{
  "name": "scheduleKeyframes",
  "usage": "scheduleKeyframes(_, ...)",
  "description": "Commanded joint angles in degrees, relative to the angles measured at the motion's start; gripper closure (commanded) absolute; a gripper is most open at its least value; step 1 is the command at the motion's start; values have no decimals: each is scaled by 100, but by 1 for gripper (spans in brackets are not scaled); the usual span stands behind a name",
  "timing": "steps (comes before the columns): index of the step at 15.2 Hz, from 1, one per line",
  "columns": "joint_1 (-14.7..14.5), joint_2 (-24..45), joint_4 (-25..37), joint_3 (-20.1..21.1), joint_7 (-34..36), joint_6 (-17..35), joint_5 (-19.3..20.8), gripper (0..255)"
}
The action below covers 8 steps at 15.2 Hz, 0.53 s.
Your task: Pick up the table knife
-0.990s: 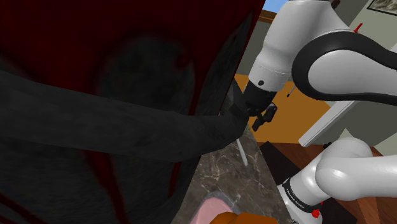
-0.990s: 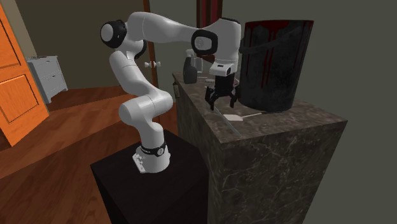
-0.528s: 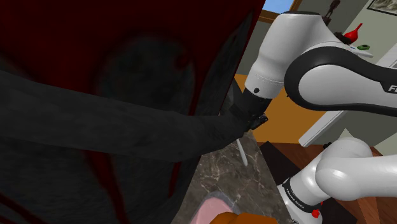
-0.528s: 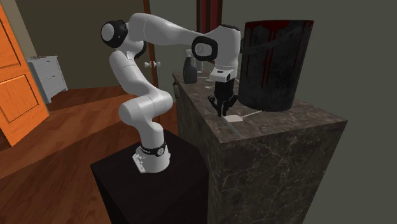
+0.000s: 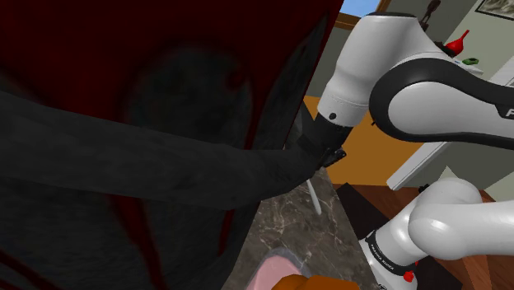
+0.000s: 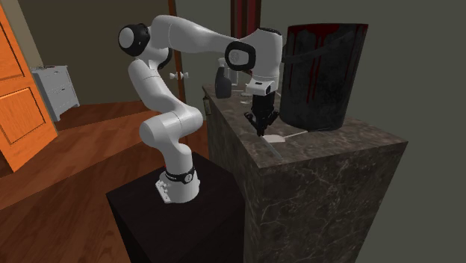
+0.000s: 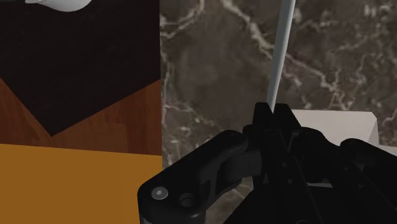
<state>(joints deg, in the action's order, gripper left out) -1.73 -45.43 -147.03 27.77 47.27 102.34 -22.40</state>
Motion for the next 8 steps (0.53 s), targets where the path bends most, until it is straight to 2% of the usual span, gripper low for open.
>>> scheduleKeyframes(1, 15, -4, 109, -40, 6, -115, 37, 255)
scheduleKeyframes(8, 66, -9, 624, -199, 55, -635, 180, 255)
